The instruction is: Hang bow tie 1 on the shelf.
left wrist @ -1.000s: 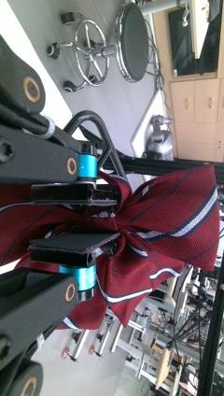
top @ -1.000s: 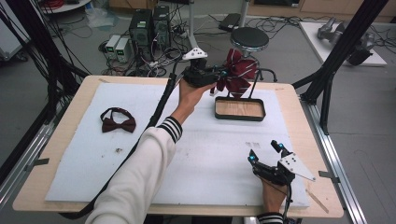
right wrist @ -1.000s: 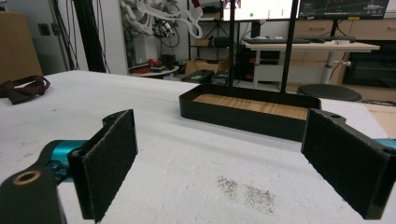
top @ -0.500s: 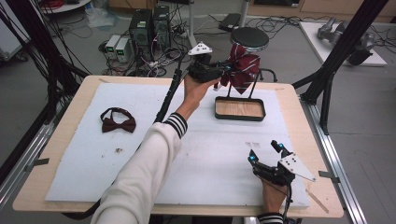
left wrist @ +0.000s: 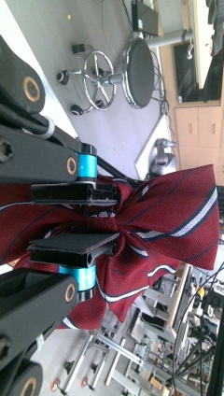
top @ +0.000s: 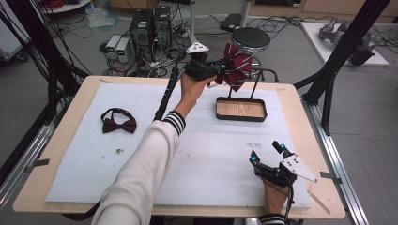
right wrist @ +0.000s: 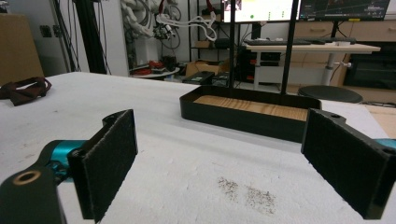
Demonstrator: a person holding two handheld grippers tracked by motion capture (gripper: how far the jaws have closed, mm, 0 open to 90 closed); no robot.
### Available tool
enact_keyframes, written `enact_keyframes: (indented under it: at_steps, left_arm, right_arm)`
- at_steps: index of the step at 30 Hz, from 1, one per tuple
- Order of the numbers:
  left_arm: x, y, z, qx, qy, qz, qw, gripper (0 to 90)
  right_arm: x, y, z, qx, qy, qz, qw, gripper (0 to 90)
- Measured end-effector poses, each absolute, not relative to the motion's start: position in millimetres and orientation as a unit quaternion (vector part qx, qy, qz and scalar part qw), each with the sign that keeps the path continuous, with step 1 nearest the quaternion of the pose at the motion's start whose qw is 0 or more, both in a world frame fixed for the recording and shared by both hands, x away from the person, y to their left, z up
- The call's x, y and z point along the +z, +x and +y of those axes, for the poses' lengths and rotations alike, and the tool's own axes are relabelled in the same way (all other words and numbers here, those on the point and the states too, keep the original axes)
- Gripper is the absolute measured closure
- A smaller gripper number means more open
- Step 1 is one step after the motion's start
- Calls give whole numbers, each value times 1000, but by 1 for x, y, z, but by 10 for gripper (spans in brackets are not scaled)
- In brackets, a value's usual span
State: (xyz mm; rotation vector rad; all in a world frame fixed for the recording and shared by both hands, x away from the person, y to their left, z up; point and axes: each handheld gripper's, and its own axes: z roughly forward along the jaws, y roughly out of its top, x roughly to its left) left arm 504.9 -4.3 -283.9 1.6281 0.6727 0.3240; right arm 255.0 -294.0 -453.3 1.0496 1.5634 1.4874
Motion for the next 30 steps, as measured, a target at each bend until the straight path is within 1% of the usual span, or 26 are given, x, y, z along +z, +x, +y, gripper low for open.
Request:
enact_keyframes:
  at_steps: [15,30]
  left_arm:
    - [-289,507,7,147,710,310,615,750]
    - [-303,504,26,164,729,326,579,750]
  right_arm:
    - [-454,255,-294,580,405,606,364,98]
    - [-454,254,-294,579,405,606,365,98]
